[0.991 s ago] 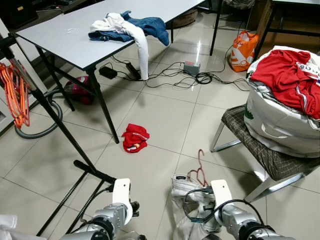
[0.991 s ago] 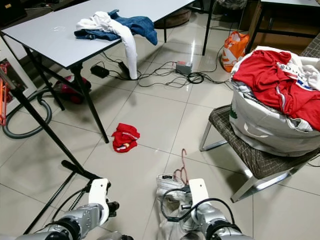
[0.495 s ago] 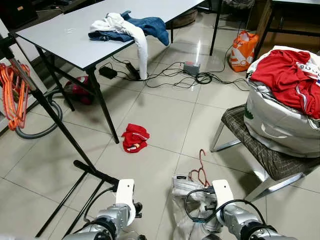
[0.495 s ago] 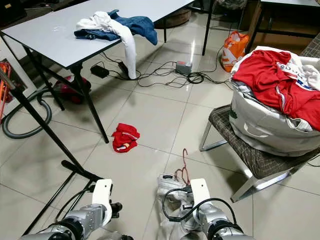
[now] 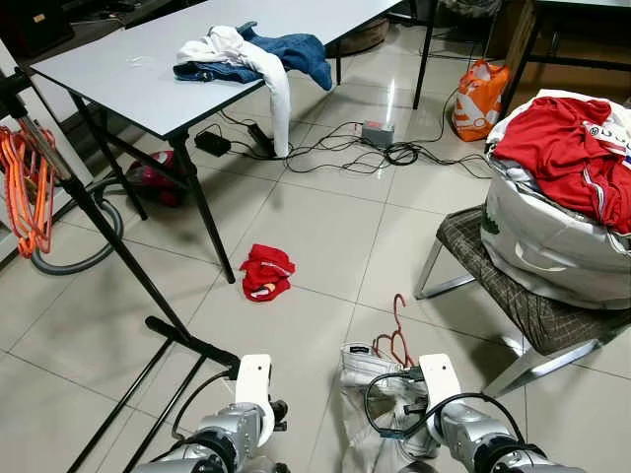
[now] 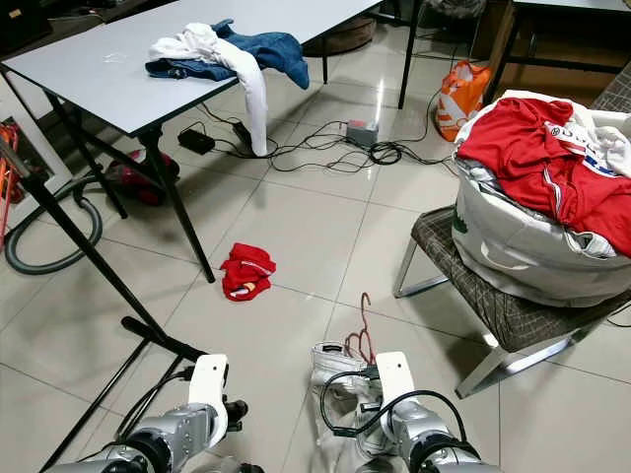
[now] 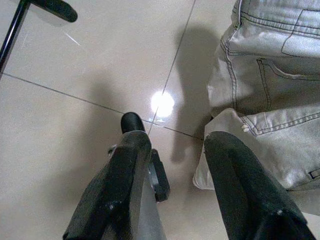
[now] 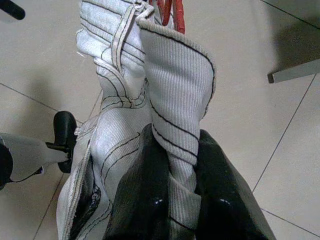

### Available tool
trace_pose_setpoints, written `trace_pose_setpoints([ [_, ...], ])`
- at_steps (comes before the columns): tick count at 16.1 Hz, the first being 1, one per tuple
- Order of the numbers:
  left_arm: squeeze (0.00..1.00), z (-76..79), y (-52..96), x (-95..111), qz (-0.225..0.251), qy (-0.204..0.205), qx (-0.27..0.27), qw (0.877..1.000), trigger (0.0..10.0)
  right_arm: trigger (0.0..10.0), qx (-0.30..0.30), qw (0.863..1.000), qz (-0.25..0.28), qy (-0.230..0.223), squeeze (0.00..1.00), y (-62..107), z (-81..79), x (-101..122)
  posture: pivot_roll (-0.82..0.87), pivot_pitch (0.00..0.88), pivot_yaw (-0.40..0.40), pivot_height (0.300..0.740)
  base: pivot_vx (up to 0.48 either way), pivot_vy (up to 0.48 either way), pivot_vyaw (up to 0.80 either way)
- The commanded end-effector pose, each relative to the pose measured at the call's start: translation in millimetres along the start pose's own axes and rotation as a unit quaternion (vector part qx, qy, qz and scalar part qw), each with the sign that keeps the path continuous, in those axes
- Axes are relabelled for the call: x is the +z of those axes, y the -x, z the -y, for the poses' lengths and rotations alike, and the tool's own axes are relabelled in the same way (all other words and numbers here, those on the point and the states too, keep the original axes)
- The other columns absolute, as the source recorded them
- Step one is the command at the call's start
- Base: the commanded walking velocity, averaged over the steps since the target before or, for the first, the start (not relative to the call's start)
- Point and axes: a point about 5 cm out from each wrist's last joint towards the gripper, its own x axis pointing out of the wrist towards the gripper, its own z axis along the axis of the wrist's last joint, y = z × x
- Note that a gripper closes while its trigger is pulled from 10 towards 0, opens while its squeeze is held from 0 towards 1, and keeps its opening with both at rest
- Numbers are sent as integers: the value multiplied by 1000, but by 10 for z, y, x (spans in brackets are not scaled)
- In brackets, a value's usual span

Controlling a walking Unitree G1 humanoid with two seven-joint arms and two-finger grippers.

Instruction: Hang hanger

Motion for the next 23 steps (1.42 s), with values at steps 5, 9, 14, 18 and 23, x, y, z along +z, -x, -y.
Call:
trace_pose_setpoints([
  [5,0,-40,2,-25,-2,0,10,1000,10000,0,11,1000,-2,10,0,-2,-46,24,-134,0,68,740,0,0,0],
  [9,0,-55,6,-17,-7,-3,-3,1000,10000,0,9,1000,0,12,0,-3,-61,50,-140,0,73,740,0,0,0],
  [14,0,-80,8,8,2,15,7,1000,10000,0,7,1000,-2,0,0,-2,-42,41,-147,0,69,740,0,0,0],
  [18,0,-91,9,17,3,28,17,999,10000,0,6,1000,-2,-1,0,-1,-23,34,-144,0,69,740,0,0,0],
  [23,0,-86,10,43,13,20,16,1000,10000,0,2,1000,-5,-6,0,1,9,7,-141,0,72,740,0,0,0],
])
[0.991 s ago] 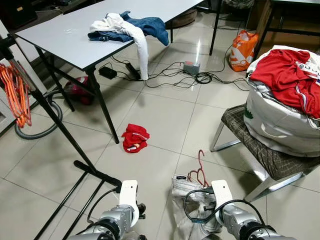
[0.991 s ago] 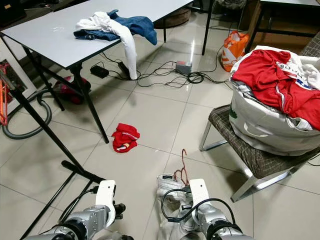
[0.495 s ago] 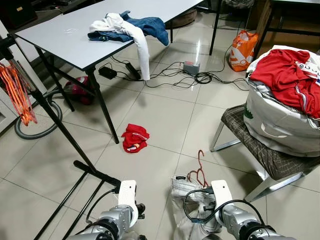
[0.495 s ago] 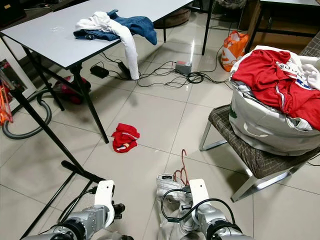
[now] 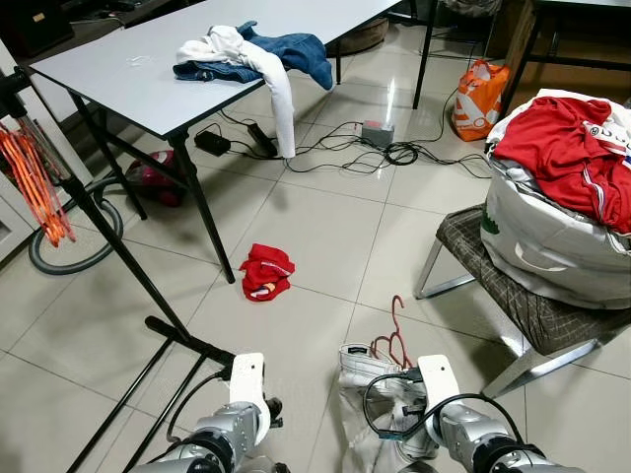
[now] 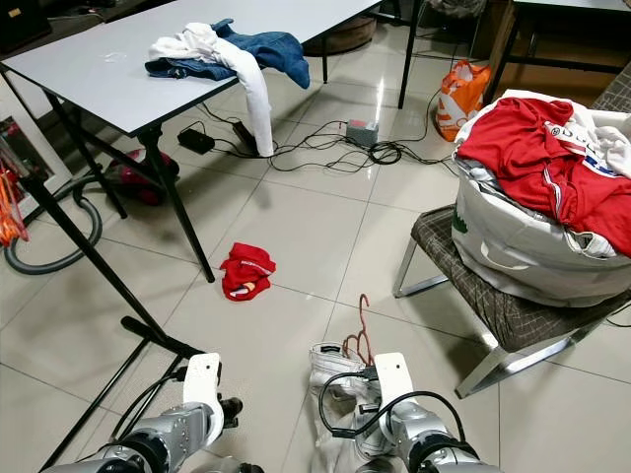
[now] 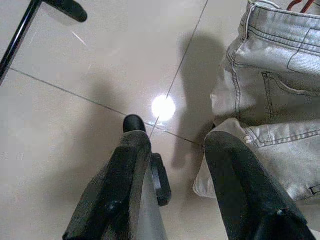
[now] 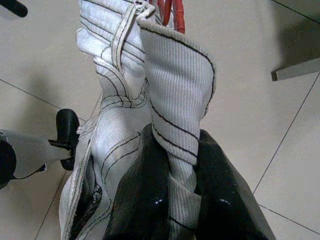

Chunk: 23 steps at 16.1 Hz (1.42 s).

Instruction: Hang hanger

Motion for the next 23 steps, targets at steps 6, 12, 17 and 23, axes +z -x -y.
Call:
trace_pose_setpoints([
  [6,0,-23,4,28,-3,-24,4,1000,10000,0,-2,1000,1,4,0,3,33,24,-143,0,69,740,0,0,0],
  [12,0,-22,4,44,0,-39,4,999,10000,0,0,1000,-2,19,0,3,27,0,-149,0,67,740,0,0,0],
  [17,0,-23,5,54,0,-45,3,999,10000,0,-1,1000,-5,17,0,2,26,-29,-155,0,70,740,0,0,0],
  [23,0,-3,5,56,-4,-41,-2,999,10000,0,-3,1000,-2,21,0,4,40,-17,-150,0,66,740,0,0,0],
])
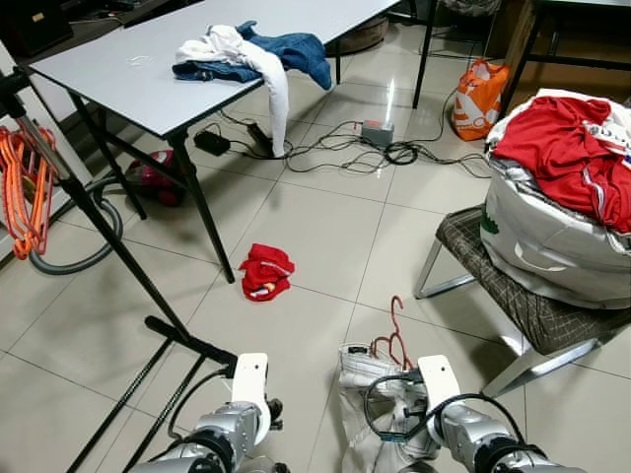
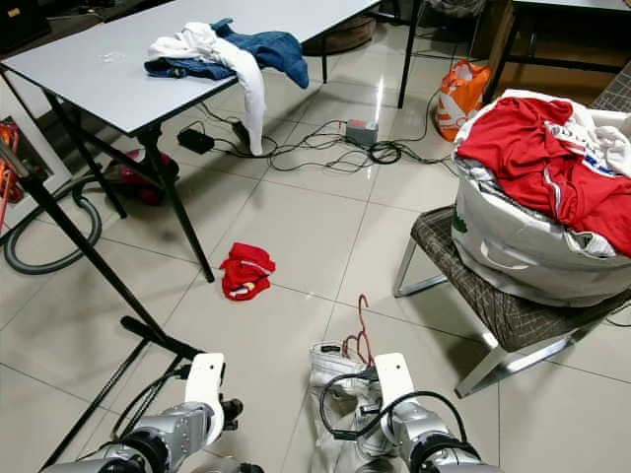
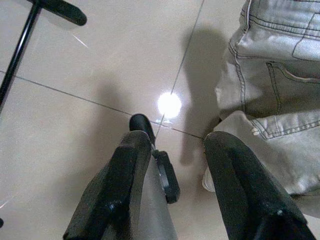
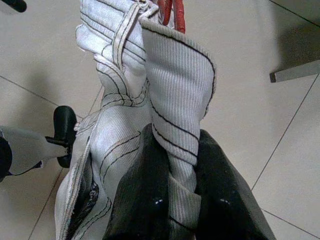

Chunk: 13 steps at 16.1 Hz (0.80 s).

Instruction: Hang hanger

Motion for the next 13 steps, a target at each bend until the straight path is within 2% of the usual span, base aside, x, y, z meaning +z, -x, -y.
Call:
trace_pose_setpoints([
  [1,0,-11,5,53,3,-1,-3,1000,10000,0,-5,1000,0,5,0,3,29,-7,-149,0,66,740,0,0,0],
  [6,0,3,5,69,5,-7,-5,1000,10000,0,-5,1000,1,11,0,2,25,9,-149,0,64,740,0,0,0],
  [10,0,11,5,75,7,-7,-7,1000,10000,0,-6,1000,3,-1,0,3,30,6,-154,0,69,740,0,0,0],
  [12,0,30,4,93,20,-2,-16,1000,10000,0,-7,1000,26,-15,0,8,58,116,-156,0,77,740,0,0,0],
  [13,0,37,7,133,39,-27,-23,999,10000,0,-8,998,59,-15,0,25,104,305,-157,0,79,740,0,0,0],
])
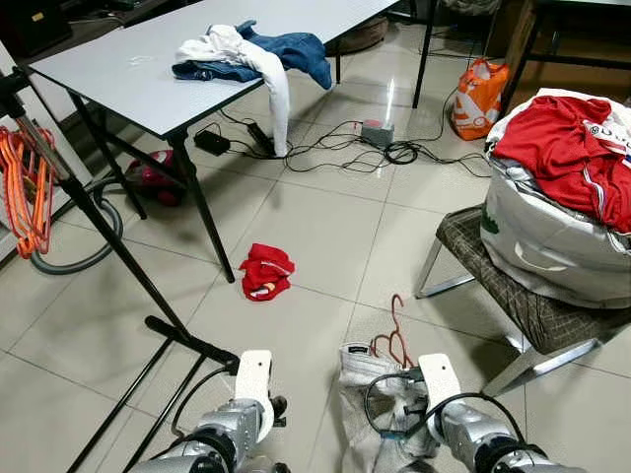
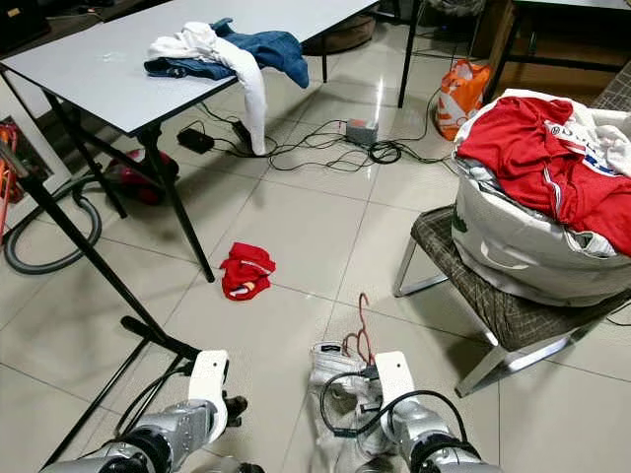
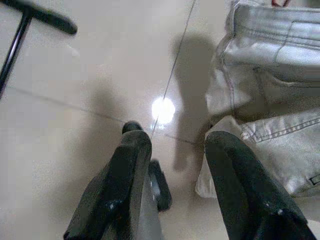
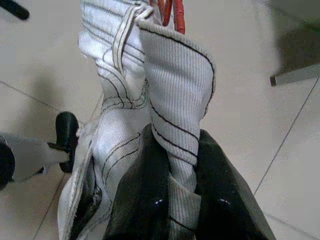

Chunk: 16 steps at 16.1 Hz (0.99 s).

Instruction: Hang hanger

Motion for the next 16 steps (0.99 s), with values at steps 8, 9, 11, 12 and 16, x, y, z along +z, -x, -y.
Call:
trace_pose_setpoints([
  [8,0,299,401,1679,294,-43,-65,953,10000,0,-14,948,319,-16,0,477,272,1763,-167,0,87,740,0,0,0],
  [9,0,309,486,1802,329,-56,-71,940,10000,0,-13,939,343,-12,0,541,279,1797,-164,0,85,740,0,0,0],
  [11,0,328,764,2026,410,-85,-92,903,10000,0,-3,920,392,-10,0,797,260,1753,-163,0,82,740,0,0,0],
  [12,0,321,920,2058,436,-95,-96,890,10000,0,4,914,406,-6,0,954,229,1675,-162,0,82,740,0,0,0],
  [16,0,252,1120,1923,457,-120,-109,875,10000,0,88,898,429,31,0,1323,260,1643,-154,0,92,740,0,0,0],
])
